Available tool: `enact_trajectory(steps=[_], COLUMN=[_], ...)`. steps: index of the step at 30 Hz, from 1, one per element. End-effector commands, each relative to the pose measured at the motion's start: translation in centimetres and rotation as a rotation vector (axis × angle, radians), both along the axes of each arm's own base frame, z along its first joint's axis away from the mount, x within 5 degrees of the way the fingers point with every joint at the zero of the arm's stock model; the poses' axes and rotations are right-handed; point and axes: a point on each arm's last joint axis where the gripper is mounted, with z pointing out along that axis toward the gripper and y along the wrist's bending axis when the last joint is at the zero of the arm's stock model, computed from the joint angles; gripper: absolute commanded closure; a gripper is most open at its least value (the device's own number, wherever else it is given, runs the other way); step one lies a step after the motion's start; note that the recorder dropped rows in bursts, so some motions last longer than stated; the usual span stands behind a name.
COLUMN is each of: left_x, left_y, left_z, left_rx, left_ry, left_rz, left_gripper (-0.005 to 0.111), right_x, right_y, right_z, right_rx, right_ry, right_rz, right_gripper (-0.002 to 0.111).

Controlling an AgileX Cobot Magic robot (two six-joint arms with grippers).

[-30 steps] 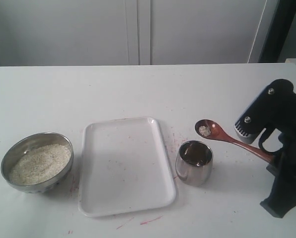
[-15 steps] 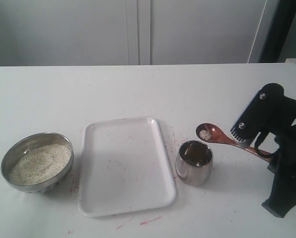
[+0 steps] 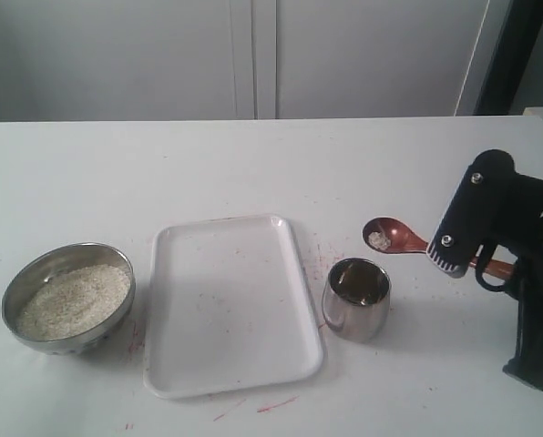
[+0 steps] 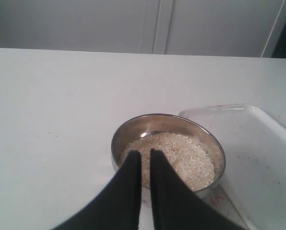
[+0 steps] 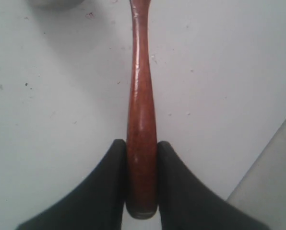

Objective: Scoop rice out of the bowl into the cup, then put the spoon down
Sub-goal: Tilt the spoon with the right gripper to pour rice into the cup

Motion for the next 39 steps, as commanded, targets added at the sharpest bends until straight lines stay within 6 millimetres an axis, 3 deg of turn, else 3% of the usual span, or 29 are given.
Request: enact_trajectory(steps=[1, 13, 39], left_x=[-0.06, -0.06, -0.06], left_y=[-0.01, -0.01, -0.01], left_z=[0.17, 0.17, 0.17], left_rx=[-0.012, -0.012, -0.012], left_ry=[-0.011, -0.011, -0.011], left_rz=[-0.003, -0.003, -0.003], left_gripper=[0.092, 0.092, 0.092], right_x=[0.06, 0.2, 0.78], right_y=[-0.03, -0.07, -0.27], right_z=[-0.11, 0.0, 0.5], right_rx=[-0.045, -0.161, -0.274], right_ry=[0.003, 0.014, -0.044], right_rz=[0.053, 0.212, 0.303], right_gripper=[0.108, 0.108, 0.108])
